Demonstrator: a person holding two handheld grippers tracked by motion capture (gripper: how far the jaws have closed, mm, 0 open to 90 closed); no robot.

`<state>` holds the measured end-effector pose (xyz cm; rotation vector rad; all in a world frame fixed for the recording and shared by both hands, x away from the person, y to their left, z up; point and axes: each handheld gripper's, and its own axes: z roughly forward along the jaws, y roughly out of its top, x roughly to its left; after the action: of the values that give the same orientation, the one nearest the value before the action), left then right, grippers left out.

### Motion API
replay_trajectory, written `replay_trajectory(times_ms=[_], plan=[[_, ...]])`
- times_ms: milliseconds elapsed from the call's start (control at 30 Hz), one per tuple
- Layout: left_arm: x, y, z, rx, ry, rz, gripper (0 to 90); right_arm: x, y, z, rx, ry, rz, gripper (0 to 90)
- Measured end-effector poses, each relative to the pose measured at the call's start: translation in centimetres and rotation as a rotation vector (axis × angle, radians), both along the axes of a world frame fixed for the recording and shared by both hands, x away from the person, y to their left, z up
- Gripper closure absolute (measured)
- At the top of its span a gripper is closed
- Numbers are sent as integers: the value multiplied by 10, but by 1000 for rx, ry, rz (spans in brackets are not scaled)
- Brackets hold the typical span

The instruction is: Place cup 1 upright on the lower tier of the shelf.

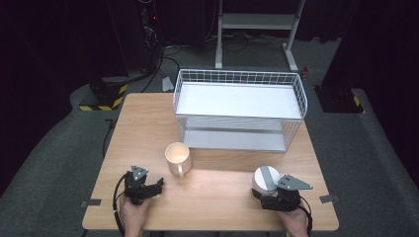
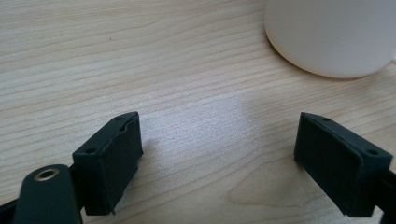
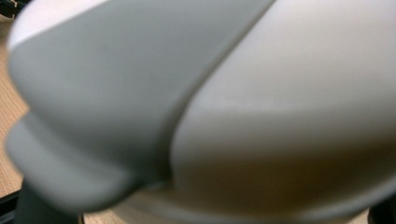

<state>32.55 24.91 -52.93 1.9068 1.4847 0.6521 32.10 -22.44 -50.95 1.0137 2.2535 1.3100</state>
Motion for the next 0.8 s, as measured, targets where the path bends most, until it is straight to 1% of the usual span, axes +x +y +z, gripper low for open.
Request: replay_trajectory(times_ms=[800], plan=[[0, 0, 0, -2, -1, 1, 153, 3, -1, 3, 10, 4, -3, 179]])
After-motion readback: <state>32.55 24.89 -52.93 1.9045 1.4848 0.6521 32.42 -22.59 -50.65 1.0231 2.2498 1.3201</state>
